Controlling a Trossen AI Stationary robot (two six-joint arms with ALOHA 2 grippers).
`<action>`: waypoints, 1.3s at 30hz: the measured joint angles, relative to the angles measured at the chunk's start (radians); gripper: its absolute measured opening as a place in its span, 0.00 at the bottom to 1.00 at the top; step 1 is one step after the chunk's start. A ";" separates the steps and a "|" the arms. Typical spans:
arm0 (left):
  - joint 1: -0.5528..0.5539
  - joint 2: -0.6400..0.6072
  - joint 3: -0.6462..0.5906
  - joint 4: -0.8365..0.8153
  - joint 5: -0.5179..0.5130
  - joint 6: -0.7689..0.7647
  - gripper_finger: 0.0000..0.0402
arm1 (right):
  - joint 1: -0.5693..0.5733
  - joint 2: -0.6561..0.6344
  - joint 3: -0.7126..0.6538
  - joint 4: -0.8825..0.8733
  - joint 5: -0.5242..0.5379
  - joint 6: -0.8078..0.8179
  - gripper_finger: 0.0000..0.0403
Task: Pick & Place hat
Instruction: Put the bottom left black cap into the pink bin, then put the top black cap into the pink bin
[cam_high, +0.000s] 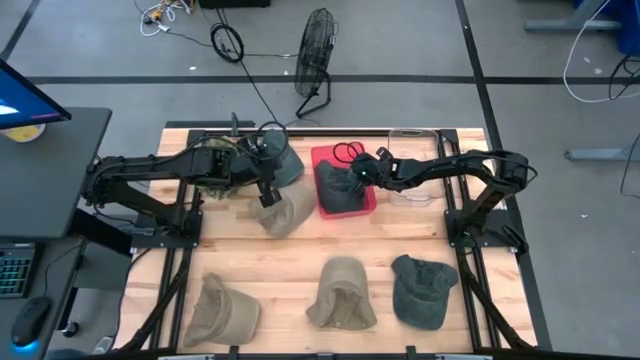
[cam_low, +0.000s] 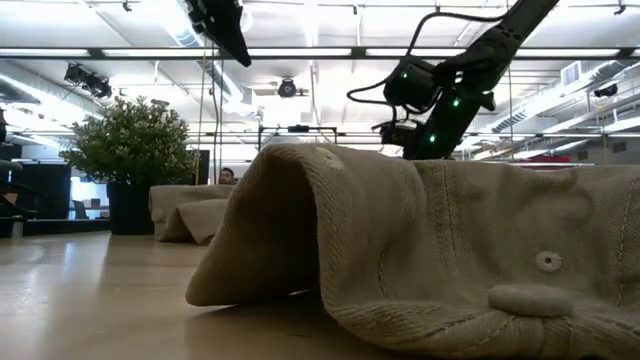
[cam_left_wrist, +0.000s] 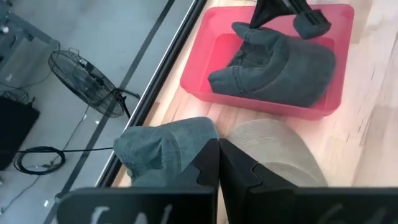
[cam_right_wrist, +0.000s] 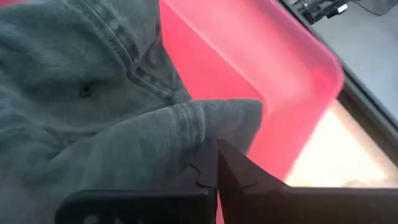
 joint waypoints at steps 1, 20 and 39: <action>0.000 0.000 0.000 -0.001 0.000 0.001 0.02 | 0.004 -0.019 0.000 -0.024 0.005 0.000 0.01; 0.315 0.263 0.000 0.122 0.143 0.095 0.40 | 0.243 -0.449 -0.001 -0.125 -0.038 0.121 0.04; 0.520 0.563 0.000 0.130 0.273 0.027 0.51 | 0.293 -0.326 -0.001 -0.282 -0.009 0.169 0.34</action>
